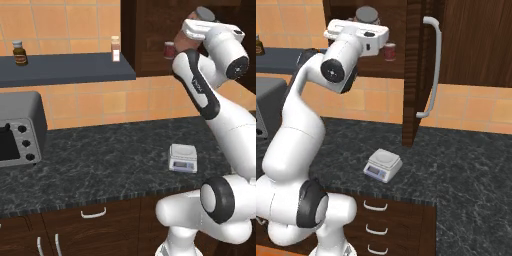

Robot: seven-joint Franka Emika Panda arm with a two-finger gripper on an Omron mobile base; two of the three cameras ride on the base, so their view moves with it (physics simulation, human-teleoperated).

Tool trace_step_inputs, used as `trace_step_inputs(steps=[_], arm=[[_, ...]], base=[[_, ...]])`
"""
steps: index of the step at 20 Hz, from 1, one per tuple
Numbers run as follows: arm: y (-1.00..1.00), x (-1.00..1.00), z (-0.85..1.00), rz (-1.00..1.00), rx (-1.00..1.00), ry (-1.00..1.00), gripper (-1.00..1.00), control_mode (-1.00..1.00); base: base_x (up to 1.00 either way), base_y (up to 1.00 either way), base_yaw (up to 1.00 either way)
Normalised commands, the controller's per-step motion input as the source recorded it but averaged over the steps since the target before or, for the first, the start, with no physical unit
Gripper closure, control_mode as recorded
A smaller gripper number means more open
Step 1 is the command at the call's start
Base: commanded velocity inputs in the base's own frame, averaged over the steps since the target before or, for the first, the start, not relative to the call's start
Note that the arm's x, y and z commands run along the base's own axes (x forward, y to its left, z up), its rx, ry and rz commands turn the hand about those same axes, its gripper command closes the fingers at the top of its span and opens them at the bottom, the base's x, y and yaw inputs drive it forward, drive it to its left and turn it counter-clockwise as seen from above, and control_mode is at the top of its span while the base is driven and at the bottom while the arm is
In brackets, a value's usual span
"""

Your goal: Pick the honey bottle and place it on the digital scale for weighing, and close the cabinet.

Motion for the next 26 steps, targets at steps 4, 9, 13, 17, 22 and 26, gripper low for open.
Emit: trace_step_inputs(steps=[4, 9, 13, 17, 22, 26], arm=[[0.00, -1.00, 0.09, 0.00, -0.36, 0.12, 1.00, -1.00], [0.00, -1.00, -0.24, 0.00, -0.35, 0.44, 1.00, -1.00], [0.13, -0.96, -0.56, 0.00, -0.10, 0.37, 1.00, -1.00], [0.22, -0.48, -0.77, 0.00, 0.00, 0.16, 1.00, -1.00], [0.29, 0.12, -0.94, 0.00, 0.02, 0.19, 1.00, -1.00], [0.10, 0.03, -0.75, 0.04, 0.05, 0.05, 1.00, -1.00]], base=[[0.00, 0.00, 0.00], [0.00, 0.00, 0.00], [0.00, 0.00, 0.00], [0.00, 0.00, 0.00], [0.00, 0.00, 0.00], [0.00, 0.00, 0.00]])
